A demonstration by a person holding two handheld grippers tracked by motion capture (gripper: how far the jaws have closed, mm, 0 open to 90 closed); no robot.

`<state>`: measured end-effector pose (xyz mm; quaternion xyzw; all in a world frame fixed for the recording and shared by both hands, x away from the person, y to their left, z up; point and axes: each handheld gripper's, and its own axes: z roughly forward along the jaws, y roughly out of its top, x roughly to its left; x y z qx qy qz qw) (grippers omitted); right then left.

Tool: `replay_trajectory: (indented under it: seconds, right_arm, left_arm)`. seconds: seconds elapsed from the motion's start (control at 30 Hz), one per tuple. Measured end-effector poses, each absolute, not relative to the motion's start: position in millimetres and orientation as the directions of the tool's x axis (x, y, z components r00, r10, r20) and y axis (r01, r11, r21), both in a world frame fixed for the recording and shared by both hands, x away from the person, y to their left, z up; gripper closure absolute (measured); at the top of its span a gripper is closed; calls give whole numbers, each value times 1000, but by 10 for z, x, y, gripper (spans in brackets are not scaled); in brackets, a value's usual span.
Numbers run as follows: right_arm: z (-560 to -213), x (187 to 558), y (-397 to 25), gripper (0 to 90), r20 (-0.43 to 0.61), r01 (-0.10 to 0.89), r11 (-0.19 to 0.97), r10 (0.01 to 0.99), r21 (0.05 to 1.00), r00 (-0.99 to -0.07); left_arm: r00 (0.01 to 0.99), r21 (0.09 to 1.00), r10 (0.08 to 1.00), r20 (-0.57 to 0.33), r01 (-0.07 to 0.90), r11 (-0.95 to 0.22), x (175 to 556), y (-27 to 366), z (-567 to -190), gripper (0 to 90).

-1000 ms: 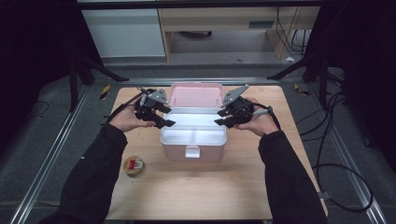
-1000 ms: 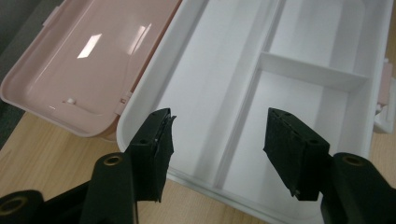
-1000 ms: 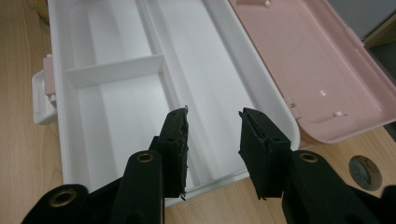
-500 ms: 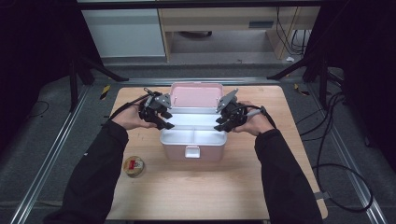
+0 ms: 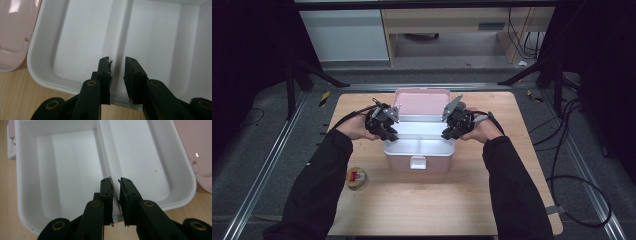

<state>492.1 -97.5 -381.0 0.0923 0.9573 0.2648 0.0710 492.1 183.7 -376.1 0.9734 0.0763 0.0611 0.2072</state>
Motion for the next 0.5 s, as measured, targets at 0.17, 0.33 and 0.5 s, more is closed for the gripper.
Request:
replay_trajectory:
  seconds: [0.17,0.33,0.5]
  right_arm:
    - [-3841,4944,-937,816,-91,113,857,182,502,-979]
    - [-3832,4977,-951,814,-104,96,867,167,489,-980]
    - [-3827,4995,-942,825,-88,98,871,160,481,-983]
  left_arm:
    - [981,419,185,65,142,-897,4945,1850,-3756,812]
    - [984,407,169,62,130,-904,4923,1816,-3761,845]
    - [986,404,162,48,129,-906,4939,1812,-3763,848]
